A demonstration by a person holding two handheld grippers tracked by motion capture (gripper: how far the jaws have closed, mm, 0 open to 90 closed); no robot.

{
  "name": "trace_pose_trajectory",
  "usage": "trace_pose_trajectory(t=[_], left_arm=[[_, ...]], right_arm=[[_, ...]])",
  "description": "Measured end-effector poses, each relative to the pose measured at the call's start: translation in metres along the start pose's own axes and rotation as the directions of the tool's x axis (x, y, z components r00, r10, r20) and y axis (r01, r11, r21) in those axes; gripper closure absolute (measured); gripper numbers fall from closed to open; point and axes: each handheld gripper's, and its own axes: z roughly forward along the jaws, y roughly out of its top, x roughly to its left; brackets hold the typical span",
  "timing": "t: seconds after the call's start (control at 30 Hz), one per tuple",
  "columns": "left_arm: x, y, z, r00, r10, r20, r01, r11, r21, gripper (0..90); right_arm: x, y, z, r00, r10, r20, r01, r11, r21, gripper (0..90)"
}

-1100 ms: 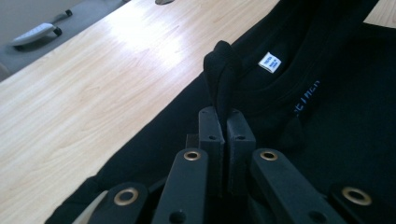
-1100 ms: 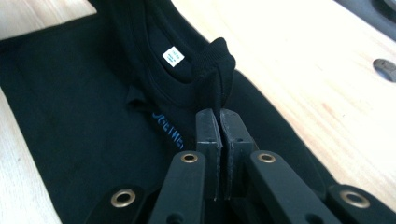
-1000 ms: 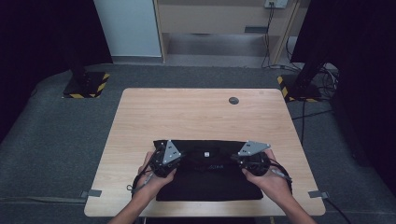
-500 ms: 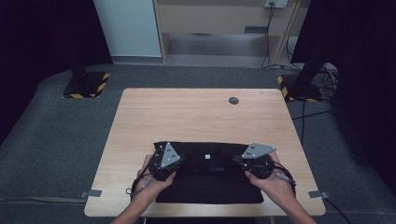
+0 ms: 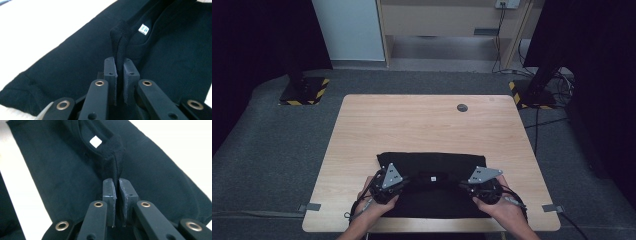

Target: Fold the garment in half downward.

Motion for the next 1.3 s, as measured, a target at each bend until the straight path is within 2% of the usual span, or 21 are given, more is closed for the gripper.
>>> trace_pose_trajectory(t=[0.3, 0.43, 0.5, 0.63, 0.8, 0.87, 0.93, 1.03, 1.13, 1.3], left_arm=[[-0.009, -0.007, 0.0, 0.9998, 0.007, 0.019, -0.008, 0.9998, 0.021, 80.3], [-0.011, -0.009, -0.003, 0.9996, -0.005, 0.027, 0.004, 0.9998, 0.022, 76.2], [-0.013, -0.007, -0.01, 0.9995, -0.01, 0.029, 0.009, 0.9999, 0.009, 72.7], [-0.016, -0.001, -0.023, 0.9994, 0.003, 0.033, -0.003, 0.9999, -0.012, 72.0], [-0.015, 0.01, -0.036, 0.9995, -0.005, 0.03, 0.007, 0.9983, -0.059, 70.1], [-0.014, 0.014, -0.04, 0.9991, -0.021, 0.036, 0.024, 0.9956, -0.09, 69.8], [-0.016, 0.017, -0.041, 0.9995, -0.004, 0.032, 0.007, 0.9954, -0.095, 69.7], [-0.018, 0.019, -0.033, 0.9997, 0.009, 0.023, -0.007, 0.9972, -0.074, 67.6], [-0.021, 0.015, -0.018, 0.9995, 0.028, 0.015, -0.027, 0.9986, -0.046, 65.8], [-0.021, 0.003, 0.006, 0.9998, 0.017, 0.01, -0.017, 0.9998, 0.002, 63.1]], right_arm=[[0.006, -0.014, 0.006, 0.9997, 0.013, -0.02, -0.013, 0.999, 0.029, 81.9], [0.007, -0.015, 0.006, 0.9995, 0.011, -0.028, -0.011, 0.999, 0.032, 79.7], [0.009, -0.016, 0.002, 0.999, 0.012, -0.042, -0.011, 1.0, 0.027, 76.0], [0.007, -0.011, -0.009, 0.9984, 0.021, -0.052, -0.021, 1.0, -0.004, 73.0], [0.003, -0.005, -0.017, 0.999, 0.023, -0.038, -0.024, 1.0, -0.02, 71.4], [0.001, -0.004, -0.016, 0.9992, 0.024, -0.031, -0.025, 1.0, -0.019, 71.1], [-0.002, -0.004, -0.016, 0.9993, 0.028, -0.025, -0.029, 0.999, -0.019, 70.5], [-0.003, -0.005, -0.011, 0.999, 0.039, -0.022, -0.039, 0.999, -0.004, 69.0], [-0.001, -0.007, -0.005, 0.9989, 0.04, -0.026, -0.04, 0.999, 0.007, 67.5], [0.005, -0.011, 0.008, 0.998, 0.049, -0.041, -0.048, 0.999, 0.024, 64.7]])
